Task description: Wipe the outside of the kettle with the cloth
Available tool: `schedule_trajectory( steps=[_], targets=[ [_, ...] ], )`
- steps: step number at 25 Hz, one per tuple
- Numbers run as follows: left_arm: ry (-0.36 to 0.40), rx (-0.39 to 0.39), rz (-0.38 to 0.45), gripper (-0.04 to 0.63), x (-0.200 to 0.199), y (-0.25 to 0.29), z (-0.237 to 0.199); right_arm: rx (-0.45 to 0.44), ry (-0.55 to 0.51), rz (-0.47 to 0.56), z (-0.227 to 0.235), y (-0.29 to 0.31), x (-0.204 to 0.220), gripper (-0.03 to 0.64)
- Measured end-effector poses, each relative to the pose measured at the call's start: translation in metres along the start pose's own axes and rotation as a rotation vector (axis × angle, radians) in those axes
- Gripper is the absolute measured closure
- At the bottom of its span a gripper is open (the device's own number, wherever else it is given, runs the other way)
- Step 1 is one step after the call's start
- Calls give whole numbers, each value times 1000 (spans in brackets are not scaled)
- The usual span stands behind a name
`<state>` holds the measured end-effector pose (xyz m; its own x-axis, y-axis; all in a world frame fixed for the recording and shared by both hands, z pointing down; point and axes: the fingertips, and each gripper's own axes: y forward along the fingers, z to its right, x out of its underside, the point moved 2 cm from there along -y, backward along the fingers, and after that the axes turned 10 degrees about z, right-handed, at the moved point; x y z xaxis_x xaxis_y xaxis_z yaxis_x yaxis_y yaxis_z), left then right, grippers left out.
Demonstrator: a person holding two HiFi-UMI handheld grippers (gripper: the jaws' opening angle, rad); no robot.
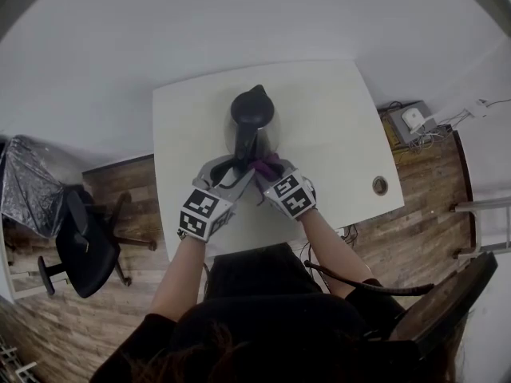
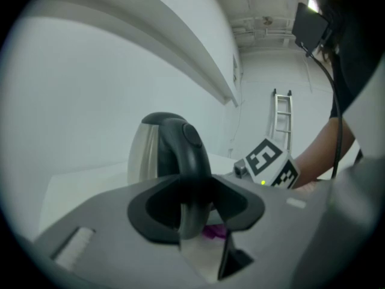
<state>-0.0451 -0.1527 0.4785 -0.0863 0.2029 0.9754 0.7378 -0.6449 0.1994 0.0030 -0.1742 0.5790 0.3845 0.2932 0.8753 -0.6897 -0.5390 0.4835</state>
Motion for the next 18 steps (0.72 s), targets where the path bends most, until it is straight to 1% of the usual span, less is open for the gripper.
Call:
schedule_trajectory(
  steps=[3,6,9,13,16,18],
  targets=[
    [-2,2,-1,431,0,3,-1,-21,11,25,3,-10,-9,534],
    [-2,5,-2,431,1,3,0,-14,28,107,12,-38,-33,534],
    [-3,7,1,431,1,3,-1,26,14,235,28,-75,-77,534],
    [-1,9,5,431,1,1,-2,94,-60,403,49,-117,-147,534],
    [-1,1,10,431,1,-1,-6,103,-97,487,54,-123,-186,534],
    [-4,5,8,431,3,-1,-6,92,-107,506,54,-114,-197,534]
  ],
)
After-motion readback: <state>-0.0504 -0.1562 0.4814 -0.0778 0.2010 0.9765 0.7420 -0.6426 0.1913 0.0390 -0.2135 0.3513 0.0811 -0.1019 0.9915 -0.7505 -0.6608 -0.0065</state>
